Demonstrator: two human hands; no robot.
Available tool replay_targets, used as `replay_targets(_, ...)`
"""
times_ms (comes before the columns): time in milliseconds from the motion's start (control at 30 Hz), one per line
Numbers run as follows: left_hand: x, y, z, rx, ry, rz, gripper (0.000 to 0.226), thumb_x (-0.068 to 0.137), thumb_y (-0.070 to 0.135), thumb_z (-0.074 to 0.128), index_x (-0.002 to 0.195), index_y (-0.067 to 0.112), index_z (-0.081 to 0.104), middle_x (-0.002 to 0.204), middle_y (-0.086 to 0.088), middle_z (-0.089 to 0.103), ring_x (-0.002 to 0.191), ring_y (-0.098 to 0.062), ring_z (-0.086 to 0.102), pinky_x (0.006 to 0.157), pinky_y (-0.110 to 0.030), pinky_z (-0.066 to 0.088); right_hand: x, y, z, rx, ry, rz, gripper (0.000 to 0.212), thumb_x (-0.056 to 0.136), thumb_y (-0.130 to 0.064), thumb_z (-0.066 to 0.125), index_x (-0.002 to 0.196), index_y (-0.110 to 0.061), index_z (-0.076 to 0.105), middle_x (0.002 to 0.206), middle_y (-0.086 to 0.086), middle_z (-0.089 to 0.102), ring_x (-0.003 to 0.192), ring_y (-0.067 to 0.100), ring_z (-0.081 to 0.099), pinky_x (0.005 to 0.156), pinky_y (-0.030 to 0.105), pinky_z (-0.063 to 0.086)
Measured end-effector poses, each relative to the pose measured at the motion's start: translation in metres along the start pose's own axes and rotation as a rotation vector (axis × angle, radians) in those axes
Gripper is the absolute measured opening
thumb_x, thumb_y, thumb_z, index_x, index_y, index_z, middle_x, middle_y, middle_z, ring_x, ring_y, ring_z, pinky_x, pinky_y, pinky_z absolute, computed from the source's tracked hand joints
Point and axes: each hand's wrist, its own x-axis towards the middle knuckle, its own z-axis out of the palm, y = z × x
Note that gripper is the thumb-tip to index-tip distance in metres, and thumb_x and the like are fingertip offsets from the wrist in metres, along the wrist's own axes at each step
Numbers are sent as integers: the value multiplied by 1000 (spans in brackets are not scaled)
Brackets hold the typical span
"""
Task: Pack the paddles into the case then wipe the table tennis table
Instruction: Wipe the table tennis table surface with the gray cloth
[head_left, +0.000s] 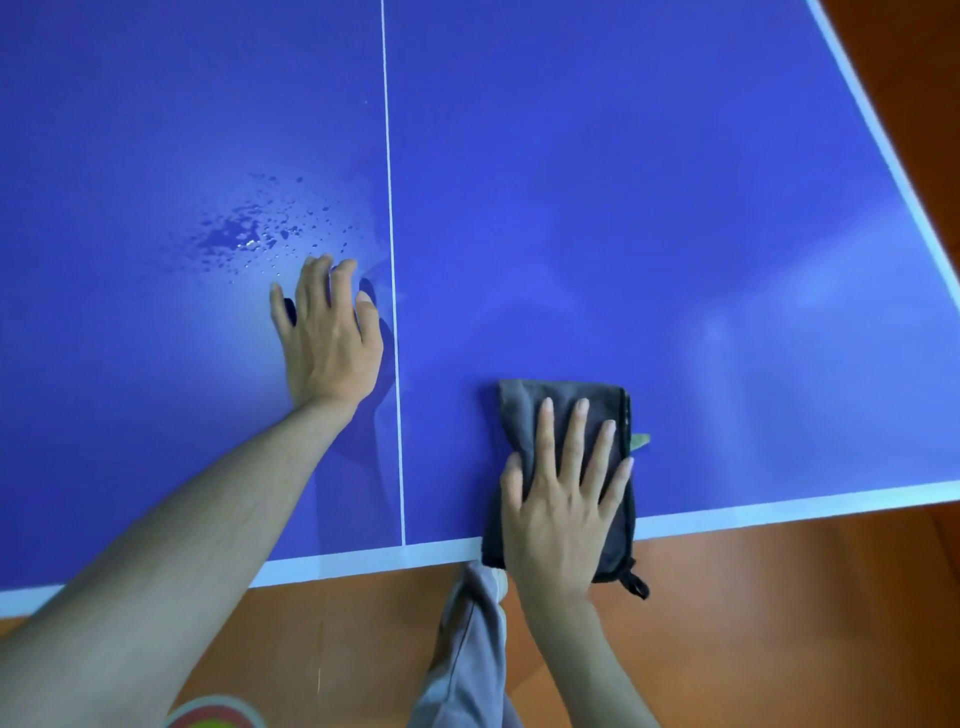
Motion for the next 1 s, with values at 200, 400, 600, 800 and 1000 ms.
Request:
replay_targets(200, -2, 0, -1, -41, 15, -25, 43, 105, 26, 25, 141, 16, 47, 156, -5, 45, 150, -21, 33, 126, -55, 14, -47, -63, 7, 38, -35, -211, 65, 98, -51, 51, 159, -41, 34, 169, 4, 28, 156, 35, 24, 121, 61, 25)
replay_targets(400, -2, 2, -5, -99, 15, -43, 40, 106, 26, 26, 135, 13, 51, 155, -4, 47, 151, -19, 33, 127, -52, 14, 3, -71, 10, 51, -67, -251, 61, 101, -56, 43, 160, -45, 31, 171, 0, 23, 159, 31, 16, 124, 60, 18)
replay_targets(600, 2, 3, -3, -48, -19, -40, 44, 108, 27, 26, 141, 9, 50, 159, -8, 44, 153, -22, 31, 125, -54, 19, 101, -101, 22, 72, -84, -304, 63, 100, -56, 41, 160, -44, 28, 172, 0, 19, 160, 30, 9, 126, 59, 12)
replay_targets(800, 5, 3, -4, 94, -54, -42, 48, 105, 34, 38, 143, 7, 50, 160, -13, 40, 152, -27, 33, 125, -54, 23, 189, -138, 35, 85, -72, -284, 64, 99, -56, 37, 161, -45, 26, 173, 0, 18, 160, 29, 9, 126, 59, 8)
replay_targets(1000, 6, 5, -6, 111, -162, -58, 51, 105, 36, 33, 144, 11, 54, 164, -10, 36, 155, -27, 27, 125, -57, 21, 271, -168, 48, 65, -94, -315, 63, 100, -60, 32, 161, -47, 22, 173, -1, 14, 160, 28, 7, 126, 57, 6)
